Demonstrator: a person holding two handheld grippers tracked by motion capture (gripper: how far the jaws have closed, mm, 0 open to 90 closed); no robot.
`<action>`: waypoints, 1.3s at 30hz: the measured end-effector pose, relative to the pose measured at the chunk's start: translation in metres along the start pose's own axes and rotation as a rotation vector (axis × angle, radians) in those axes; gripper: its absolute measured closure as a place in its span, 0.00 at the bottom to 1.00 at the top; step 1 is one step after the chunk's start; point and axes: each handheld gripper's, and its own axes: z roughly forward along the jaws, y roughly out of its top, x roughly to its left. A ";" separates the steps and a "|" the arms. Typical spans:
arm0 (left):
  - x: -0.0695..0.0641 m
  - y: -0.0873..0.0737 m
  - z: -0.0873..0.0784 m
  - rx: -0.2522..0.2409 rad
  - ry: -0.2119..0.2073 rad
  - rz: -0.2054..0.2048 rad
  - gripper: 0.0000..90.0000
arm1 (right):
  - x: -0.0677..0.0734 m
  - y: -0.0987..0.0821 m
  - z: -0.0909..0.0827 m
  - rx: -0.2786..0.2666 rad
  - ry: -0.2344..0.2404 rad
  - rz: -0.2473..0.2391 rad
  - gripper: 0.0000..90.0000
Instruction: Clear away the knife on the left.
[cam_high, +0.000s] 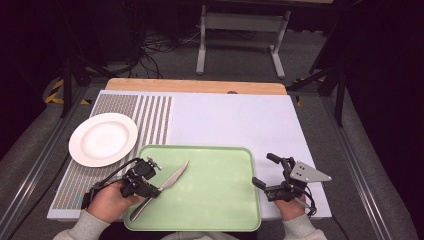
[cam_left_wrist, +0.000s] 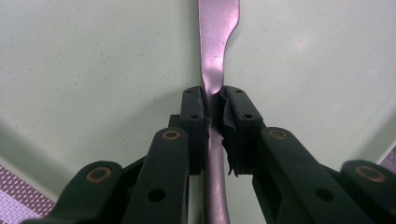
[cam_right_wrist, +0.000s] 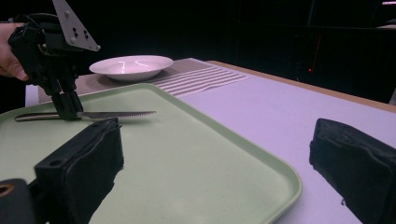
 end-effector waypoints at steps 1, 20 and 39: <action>0.000 0.000 0.000 0.002 0.001 0.000 0.88 | 0.000 0.000 -0.001 0.000 -0.003 0.000 0.03; 0.000 0.001 -0.010 -0.131 -0.068 0.124 0.32 | 0.000 0.000 -0.001 -0.002 -0.003 0.007 0.03; -0.029 -0.002 -0.016 -0.280 0.056 0.522 1.00 | 0.000 0.000 -0.002 -0.003 -0.003 0.002 0.03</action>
